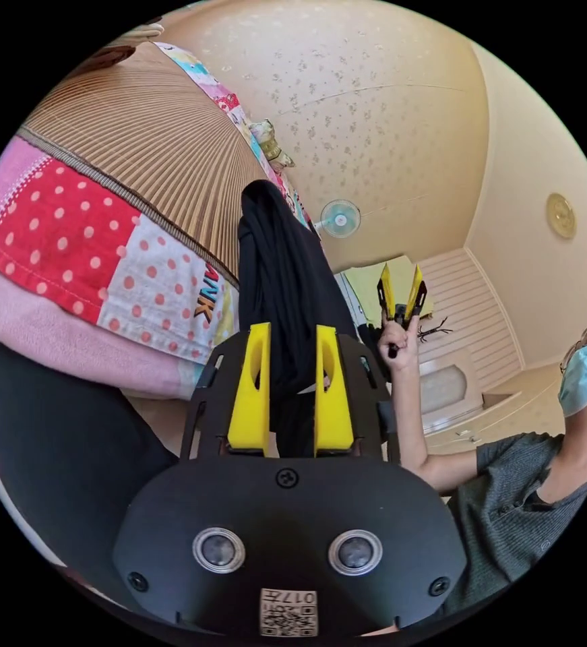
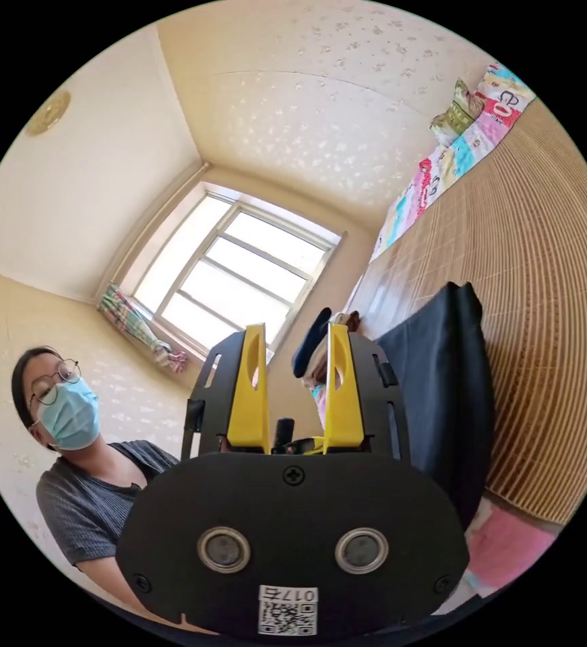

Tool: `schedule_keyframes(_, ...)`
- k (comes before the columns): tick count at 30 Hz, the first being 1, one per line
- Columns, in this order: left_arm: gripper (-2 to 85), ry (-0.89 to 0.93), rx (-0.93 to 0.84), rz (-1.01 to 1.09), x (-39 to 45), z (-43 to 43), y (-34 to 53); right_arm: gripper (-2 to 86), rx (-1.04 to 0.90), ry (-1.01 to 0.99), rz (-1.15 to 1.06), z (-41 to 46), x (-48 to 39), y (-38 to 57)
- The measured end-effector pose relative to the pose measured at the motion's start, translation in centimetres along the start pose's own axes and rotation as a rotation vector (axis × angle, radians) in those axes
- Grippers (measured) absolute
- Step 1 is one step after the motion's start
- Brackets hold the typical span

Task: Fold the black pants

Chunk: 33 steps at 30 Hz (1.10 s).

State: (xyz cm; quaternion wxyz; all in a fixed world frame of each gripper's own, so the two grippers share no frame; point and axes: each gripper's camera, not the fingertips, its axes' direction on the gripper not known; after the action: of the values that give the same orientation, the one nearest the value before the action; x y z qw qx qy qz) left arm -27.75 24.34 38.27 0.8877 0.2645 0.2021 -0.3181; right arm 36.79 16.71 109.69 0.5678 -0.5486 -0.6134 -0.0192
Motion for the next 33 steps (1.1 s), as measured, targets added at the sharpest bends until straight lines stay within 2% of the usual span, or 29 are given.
schedule_keyframes(3, 15.9, -0.038, 0.019, -0.035, -0.4, -0.1, -0.2, 12.7, -0.050, 0.150, 0.065, -1.8, -0.4, 4.6)
schedule_keyframes(7, 23.0, -0.021, -0.185, -0.088, -1.6, 4.0, -2.3, 13.2, -0.125, 0.314, 0.145, -4.4, -1.2, 11.4)
schedule_keyframes(11, 19.8, 0.045, -0.433, -0.200, -4.4, 10.0, -2.5, 15.9, -0.220, 0.401, 0.228, -5.1, -1.1, 15.4)
schedule_keyframes(12, 18.9, 0.077, -0.445, -0.220, -4.8, 10.6, -2.4, 17.3, -0.253, 0.417, 0.257, -5.0, -0.5, 16.2)
schedule_keyframes(14, 14.3, 0.235, -0.457, -0.258, -5.5, 11.9, -1.6, 19.8, -0.265, 0.366, 0.312, -4.9, 0.9, 17.0)
schedule_keyframes(16, 11.9, 0.289, -0.489, -0.232, -4.5, 12.8, -0.8, 23.7, -0.265, 0.241, 0.362, -4.6, 3.2, 17.1)
schedule_keyframes(21, 8.9, 0.249, -0.618, -0.110, 0.7, 15.7, 2.3, 24.6, -0.274, -0.034, 0.360, -2.4, 7.0, 15.2)
schedule_keyframes(25, 8.2, 0.254, -0.648, -0.039, 4.5, 17.0, 5.0, 20.7, -0.068, -0.253, 0.388, -3.0, 7.5, 14.1)
schedule_keyframes(27, 8.0, 0.241, -0.650, 0.006, 6.1, 16.9, 5.4, 19.3, -0.048, -0.316, 0.413, -3.6, 7.2, 14.2)
schedule_keyframes(33, 7.8, 0.157, -0.760, 0.235, 13.3, 17.9, 7.3, 14.7, -0.060, -0.229, 0.351, -7.1, 1.6, 14.1)
